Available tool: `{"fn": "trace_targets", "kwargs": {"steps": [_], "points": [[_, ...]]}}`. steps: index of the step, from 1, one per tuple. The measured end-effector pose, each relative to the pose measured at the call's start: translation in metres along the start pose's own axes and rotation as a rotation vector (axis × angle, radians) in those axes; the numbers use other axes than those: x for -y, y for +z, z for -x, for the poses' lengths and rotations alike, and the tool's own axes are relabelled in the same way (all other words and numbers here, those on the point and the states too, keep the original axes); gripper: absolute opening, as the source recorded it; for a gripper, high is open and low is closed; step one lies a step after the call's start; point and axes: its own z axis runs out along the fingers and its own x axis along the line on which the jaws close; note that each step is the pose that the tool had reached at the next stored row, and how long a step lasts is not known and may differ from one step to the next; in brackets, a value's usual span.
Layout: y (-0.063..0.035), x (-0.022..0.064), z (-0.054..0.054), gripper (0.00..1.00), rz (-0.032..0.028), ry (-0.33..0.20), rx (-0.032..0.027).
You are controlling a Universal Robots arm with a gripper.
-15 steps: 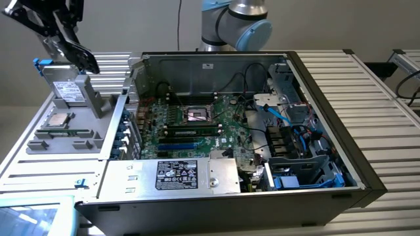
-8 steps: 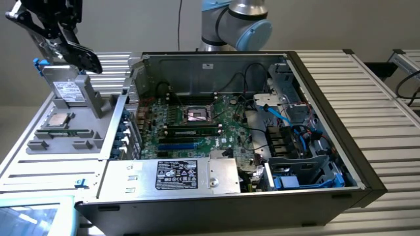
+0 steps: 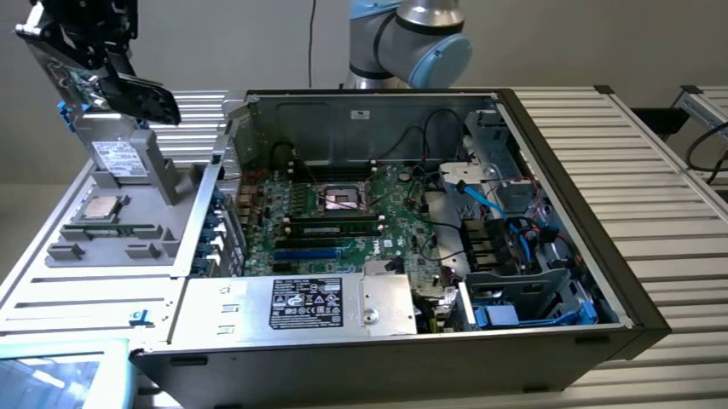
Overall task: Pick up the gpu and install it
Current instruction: 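Pick up the gpu and move the gpu toward the slot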
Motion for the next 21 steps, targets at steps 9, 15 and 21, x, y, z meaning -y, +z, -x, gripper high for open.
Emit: {"fn": "trace_targets", "kwargs": {"steps": [9,15,21], "points": [[0.0,0.0,0.0,0.27,0.0059,-0.159,-0.0174],[0.0001,0.0,0.0,0.27,-0.0014,-0.22,-0.0564],[0.0002,0.0003,0.0009,0.27,-0.0264,-0.245,-0.0692]]}}
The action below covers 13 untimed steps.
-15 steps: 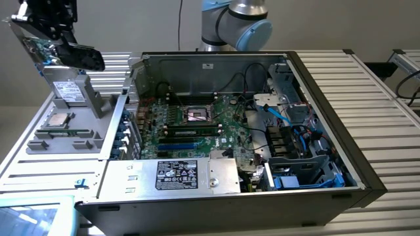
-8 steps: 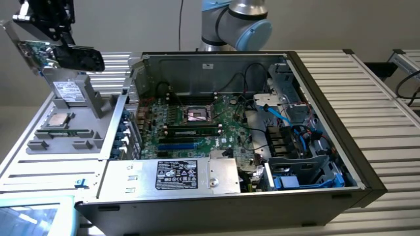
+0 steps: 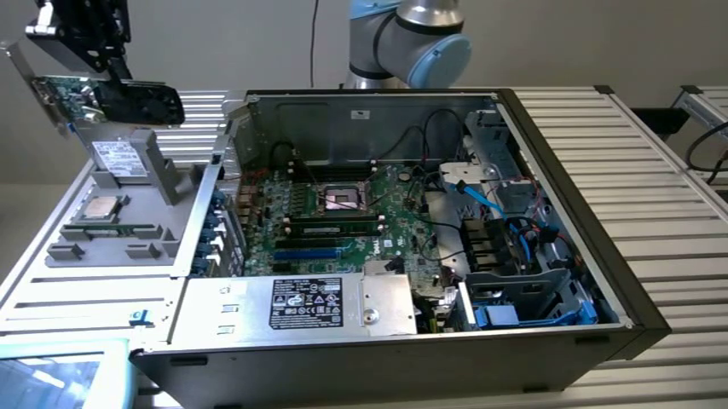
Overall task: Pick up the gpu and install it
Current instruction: 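Pick up the gpu and move the gpu toward the slot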
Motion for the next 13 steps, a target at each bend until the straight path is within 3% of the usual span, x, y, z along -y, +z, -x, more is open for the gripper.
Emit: {"fn": "trace_targets", "kwargs": {"steps": [5,10,13], "points": [[0.0001,0.0002,0.002,0.27,-0.0113,-0.009,-0.0137],[-0.0014,0.0001,0.002,0.27,-0.013,-0.009,-0.013],[-0.0145,0.0,0.002,0.27,-0.0142,-0.009,-0.0129]]}}
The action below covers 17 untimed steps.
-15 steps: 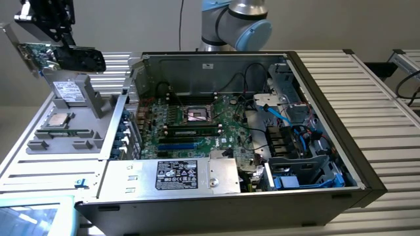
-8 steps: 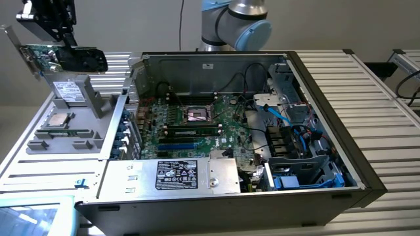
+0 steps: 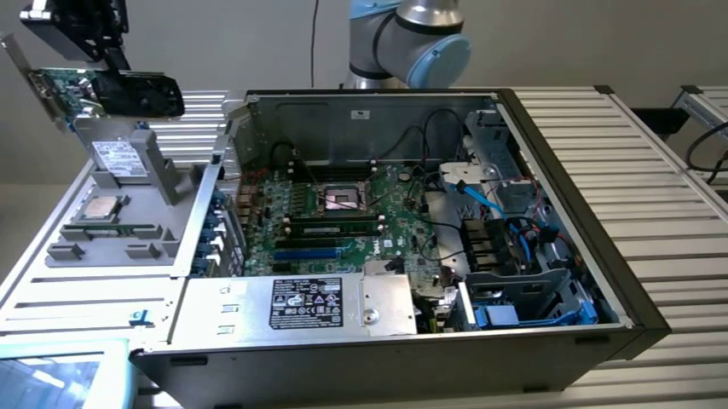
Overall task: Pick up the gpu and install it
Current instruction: 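Pick up the gpu and move the gpu toward the slot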
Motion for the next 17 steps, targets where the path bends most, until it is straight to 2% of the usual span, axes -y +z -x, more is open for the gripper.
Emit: {"fn": "trace_targets", "kwargs": {"steps": [2,11,17], "points": [[-0.0062,0.0006,0.0,0.27,-0.0011,0.0,-0.0001],[-0.006,0.0017,0.0,0.27,-0.0016,0.0,-0.0001],[-0.0062,0.0285,0.001,0.27,-0.0014,0.0,0.0005]]}}
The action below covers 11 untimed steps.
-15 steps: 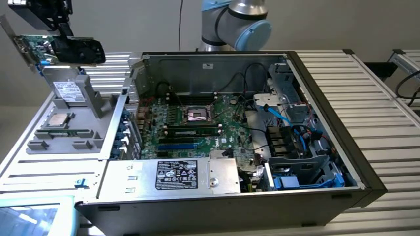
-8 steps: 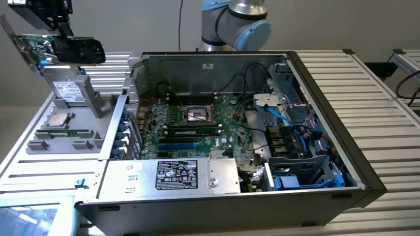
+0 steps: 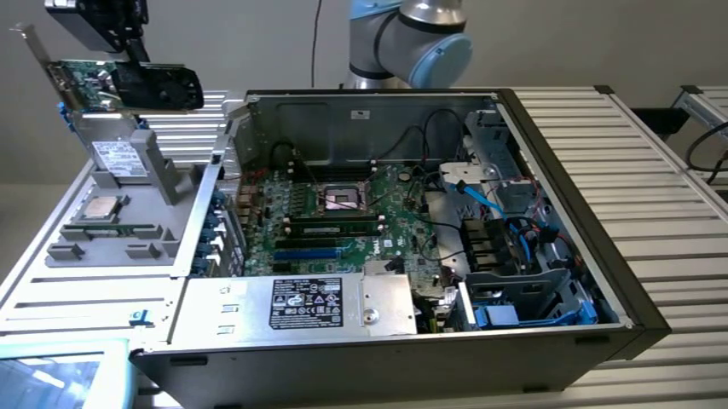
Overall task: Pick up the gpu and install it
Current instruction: 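Pick up the gpu and move the gpu toward the slot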
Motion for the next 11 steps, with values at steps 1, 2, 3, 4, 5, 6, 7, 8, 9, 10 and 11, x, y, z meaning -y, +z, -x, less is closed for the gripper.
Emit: {"fn": "trace_targets", "kwargs": {"steps": [1,2,3,4,5,6,7,8,9,10,11], "points": [[0.0,0.0045,0.0,0.27,0.0,0.0,0.0005],[-0.0001,0.009,0.0,0.27,0.0001,0.0,0.001],[-0.0001,0.0137,0.001,0.27,0.0002,0.0,0.0018],[0.0,0.0184,0.001,0.27,0.0002,0.0,0.0028],[0.0,0.0227,0.001,0.27,0.0002,0.0,0.0038],[0.0,0.0274,0.001,0.27,0.0003,0.0,0.005],[-0.0001,0.0319,0.001,0.27,0.0004,0.0,0.0057],[-0.0001,0.0365,0.001,0.27,0.0005,0.0,0.0063],[-0.0001,0.041,0.002,0.27,0.0004,0.0,0.007],[-0.0001,0.0455,0.002,0.27,0.0005,0.0,0.0076],[-0.0001,0.0501,0.002,0.27,0.0006,0.0,0.0081]]}}
